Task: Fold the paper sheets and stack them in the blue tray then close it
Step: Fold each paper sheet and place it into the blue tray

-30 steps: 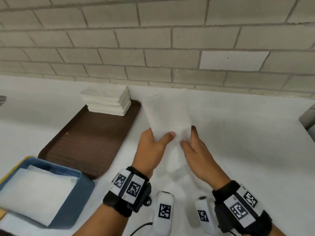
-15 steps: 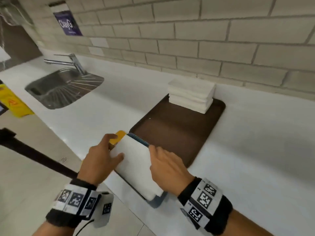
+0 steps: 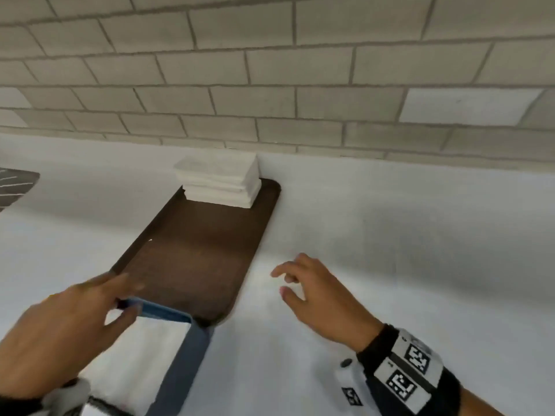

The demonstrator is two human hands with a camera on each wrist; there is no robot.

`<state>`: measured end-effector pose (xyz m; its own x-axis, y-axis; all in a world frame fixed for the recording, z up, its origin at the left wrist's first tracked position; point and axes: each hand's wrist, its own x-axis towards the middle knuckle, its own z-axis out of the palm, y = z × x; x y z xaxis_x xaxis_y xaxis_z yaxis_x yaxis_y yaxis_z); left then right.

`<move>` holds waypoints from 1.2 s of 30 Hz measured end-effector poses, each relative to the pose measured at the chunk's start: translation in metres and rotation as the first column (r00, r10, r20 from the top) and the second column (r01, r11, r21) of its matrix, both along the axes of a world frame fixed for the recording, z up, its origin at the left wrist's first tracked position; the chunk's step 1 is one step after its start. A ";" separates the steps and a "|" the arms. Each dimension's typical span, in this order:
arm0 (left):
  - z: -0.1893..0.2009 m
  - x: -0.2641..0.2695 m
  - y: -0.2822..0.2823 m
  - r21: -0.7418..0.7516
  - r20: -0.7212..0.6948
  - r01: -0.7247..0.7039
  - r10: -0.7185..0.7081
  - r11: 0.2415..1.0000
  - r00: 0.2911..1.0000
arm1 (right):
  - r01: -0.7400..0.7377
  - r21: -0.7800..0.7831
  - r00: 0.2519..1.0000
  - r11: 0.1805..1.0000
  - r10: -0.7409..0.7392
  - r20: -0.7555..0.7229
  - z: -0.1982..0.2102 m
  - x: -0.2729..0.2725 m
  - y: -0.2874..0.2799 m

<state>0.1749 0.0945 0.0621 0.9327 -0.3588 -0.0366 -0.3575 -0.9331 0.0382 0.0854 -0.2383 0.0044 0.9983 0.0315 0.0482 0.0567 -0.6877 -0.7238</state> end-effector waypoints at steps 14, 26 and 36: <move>-0.076 0.028 -0.378 0.033 -0.343 -0.022 0.032 0.999 0.939 | 0.472 -0.585 0.640 0.659 -0.713 -0.287 -0.062 -0.019 -0.236; -0.117 0.035 -0.377 -0.296 -0.553 -0.356 0.145 0.886 0.820 | 0.640 0.173 0.734 0.748 -0.530 -0.424 -0.064 -0.015 -0.255; -0.091 -0.035 -0.403 -0.604 -0.729 -0.779 -0.511 0.166 0.455 | 0.574 0.394 0.817 0.718 -0.467 -0.340 -0.052 -0.032 -0.208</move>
